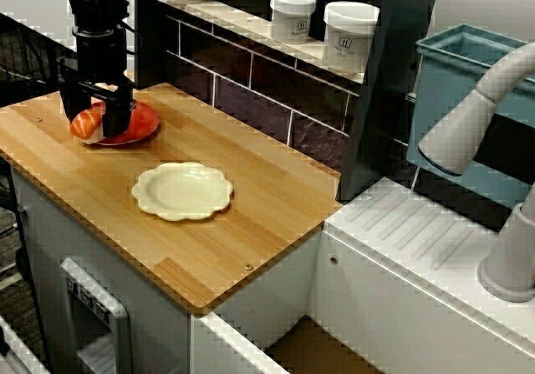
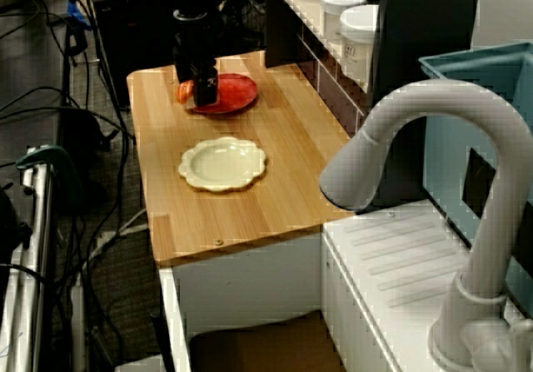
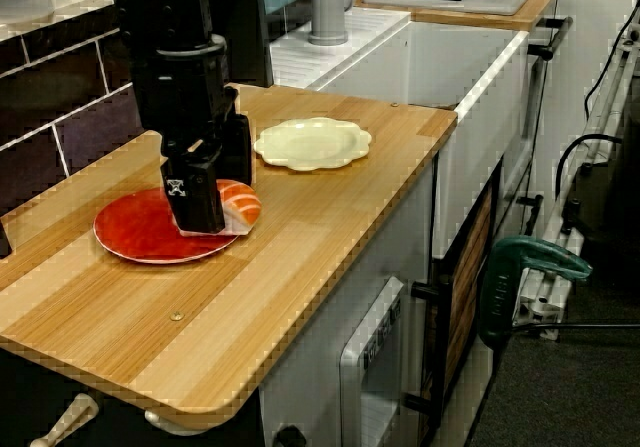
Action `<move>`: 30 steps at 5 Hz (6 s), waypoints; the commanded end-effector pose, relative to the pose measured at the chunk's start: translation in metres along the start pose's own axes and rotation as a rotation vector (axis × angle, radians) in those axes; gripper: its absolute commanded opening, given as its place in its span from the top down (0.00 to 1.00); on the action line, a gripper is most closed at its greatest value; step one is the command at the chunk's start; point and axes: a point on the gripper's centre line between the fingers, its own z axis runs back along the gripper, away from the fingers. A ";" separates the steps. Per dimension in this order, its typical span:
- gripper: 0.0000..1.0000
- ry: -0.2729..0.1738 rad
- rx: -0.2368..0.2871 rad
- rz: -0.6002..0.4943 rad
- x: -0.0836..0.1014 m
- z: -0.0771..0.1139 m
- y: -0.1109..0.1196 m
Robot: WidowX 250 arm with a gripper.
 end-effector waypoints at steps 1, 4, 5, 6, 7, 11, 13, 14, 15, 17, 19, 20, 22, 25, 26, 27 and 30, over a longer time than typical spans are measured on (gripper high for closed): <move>0.00 -0.075 -0.028 0.015 0.014 0.047 0.015; 0.00 -0.095 -0.105 -0.095 0.016 0.097 -0.009; 0.00 -0.089 -0.103 -0.099 0.012 0.091 -0.012; 0.00 -0.081 -0.098 -0.104 0.011 0.086 -0.014; 0.00 -0.071 -0.104 -0.079 0.014 0.081 -0.007; 0.00 -0.060 -0.054 -0.163 -0.009 0.049 0.005; 0.00 -0.051 -0.035 -0.136 -0.005 0.029 0.012; 0.00 -0.071 -0.025 -0.132 -0.005 0.019 0.010; 0.00 -0.063 -0.008 -0.127 -0.002 0.010 0.009; 1.00 -0.067 -0.013 -0.096 -0.002 0.007 0.008; 1.00 -0.076 -0.040 -0.095 -0.003 0.023 0.010; 1.00 -0.078 -0.065 -0.120 -0.002 0.047 0.004; 1.00 -0.064 -0.141 -0.211 0.001 0.077 -0.033; 1.00 -0.097 -0.069 -0.308 -0.024 0.071 -0.091; 1.00 -0.096 -0.061 -0.315 -0.034 0.061 -0.101; 1.00 -0.091 -0.058 -0.313 -0.038 0.050 -0.111; 1.00 -0.076 -0.025 -0.297 -0.037 0.019 -0.127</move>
